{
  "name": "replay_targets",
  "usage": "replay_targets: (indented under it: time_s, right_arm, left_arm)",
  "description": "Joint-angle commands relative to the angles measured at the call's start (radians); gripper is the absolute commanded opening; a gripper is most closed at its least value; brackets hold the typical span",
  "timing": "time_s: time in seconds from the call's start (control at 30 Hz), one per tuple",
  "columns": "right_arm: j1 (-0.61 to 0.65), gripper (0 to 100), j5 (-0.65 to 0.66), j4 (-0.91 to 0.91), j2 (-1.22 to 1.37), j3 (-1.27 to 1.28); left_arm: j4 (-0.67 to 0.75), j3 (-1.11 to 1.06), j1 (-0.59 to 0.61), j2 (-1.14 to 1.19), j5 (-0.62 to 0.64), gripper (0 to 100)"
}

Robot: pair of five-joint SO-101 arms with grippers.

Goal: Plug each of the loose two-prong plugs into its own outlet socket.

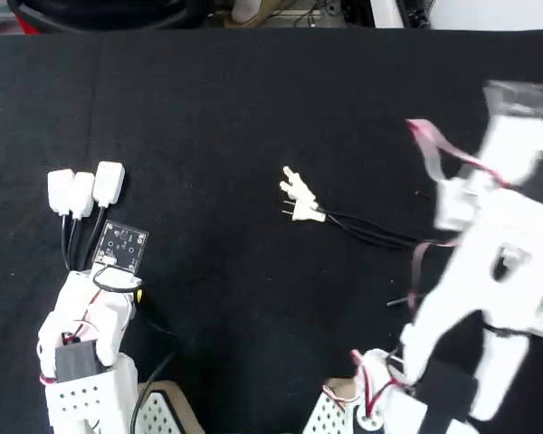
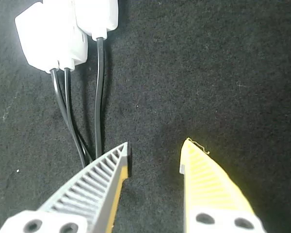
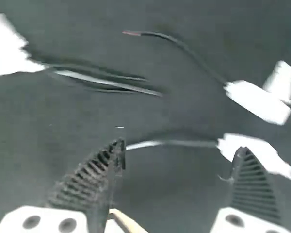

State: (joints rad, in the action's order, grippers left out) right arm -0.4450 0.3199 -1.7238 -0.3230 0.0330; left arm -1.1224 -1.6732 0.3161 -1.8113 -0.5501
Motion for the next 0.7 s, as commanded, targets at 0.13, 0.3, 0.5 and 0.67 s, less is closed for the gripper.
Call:
replay_targets:
  time_s: [0.13, 0.3, 0.5, 0.67]
  right_arm:
    - [0.560, 33.6, -0.213, 0.272, 0.111, 0.219]
    - [0.649, 33.6, -0.451, 0.531, 0.334, 0.262]
    - [0.652, 33.6, -0.891, 0.595, 0.582, 0.151]
    - [0.652, 33.6, -1.011, 0.595, 0.690, 0.061]
  left_arm:
    - [-0.005, 0.002, 0.010, -0.008, -0.006, 18]
    - [-0.005, 0.002, 0.010, -0.008, -0.006, 18]
    - [-0.006, 0.002, 0.010, -0.008, -0.006, 18]
    - [-0.006, 0.002, 0.010, -0.008, -0.006, 18]
